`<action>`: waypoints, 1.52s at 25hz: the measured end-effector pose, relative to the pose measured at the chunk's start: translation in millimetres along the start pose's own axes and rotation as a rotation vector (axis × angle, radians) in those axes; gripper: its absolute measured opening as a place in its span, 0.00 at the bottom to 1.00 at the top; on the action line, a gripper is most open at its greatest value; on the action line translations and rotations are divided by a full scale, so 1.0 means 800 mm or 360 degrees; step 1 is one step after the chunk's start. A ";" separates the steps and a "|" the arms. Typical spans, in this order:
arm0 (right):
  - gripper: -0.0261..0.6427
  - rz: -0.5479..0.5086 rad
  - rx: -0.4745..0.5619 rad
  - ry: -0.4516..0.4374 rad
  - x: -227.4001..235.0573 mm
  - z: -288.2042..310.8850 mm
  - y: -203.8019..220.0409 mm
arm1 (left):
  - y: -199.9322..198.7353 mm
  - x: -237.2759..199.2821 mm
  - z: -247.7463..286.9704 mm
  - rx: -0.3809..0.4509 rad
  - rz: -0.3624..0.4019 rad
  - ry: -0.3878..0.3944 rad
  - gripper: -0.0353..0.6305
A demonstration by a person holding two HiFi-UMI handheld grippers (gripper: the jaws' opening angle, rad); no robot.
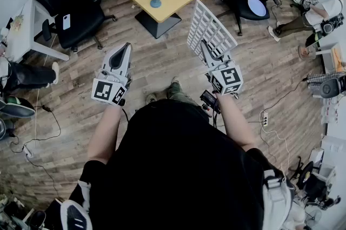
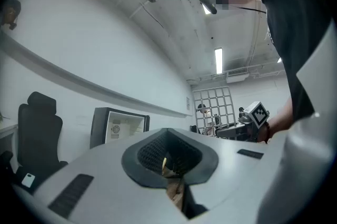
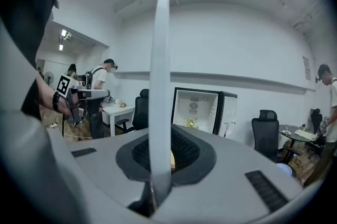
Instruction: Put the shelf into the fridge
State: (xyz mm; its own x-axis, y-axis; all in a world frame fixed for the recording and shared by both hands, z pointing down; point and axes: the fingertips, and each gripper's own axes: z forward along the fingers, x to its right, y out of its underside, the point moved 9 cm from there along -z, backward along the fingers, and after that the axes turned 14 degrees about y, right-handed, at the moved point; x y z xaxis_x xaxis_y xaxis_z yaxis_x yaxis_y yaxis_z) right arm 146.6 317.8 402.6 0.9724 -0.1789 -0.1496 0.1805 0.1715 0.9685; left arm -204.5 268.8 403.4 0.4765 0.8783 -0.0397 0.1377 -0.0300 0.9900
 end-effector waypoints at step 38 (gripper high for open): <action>0.10 0.0242 0.0099 0.0014 -0.033 0.005 -0.010 | 0.001 -0.020 -0.045 0.0044 -0.0007 -0.0078 0.08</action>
State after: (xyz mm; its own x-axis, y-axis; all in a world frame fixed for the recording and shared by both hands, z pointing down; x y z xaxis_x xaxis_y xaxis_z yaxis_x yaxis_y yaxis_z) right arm 119.1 317.2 399.4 0.9892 -0.1468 -0.0020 0.0222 0.1358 0.9905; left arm -243.1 271.7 409.7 0.5178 0.8539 -0.0516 0.1635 -0.0396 0.9858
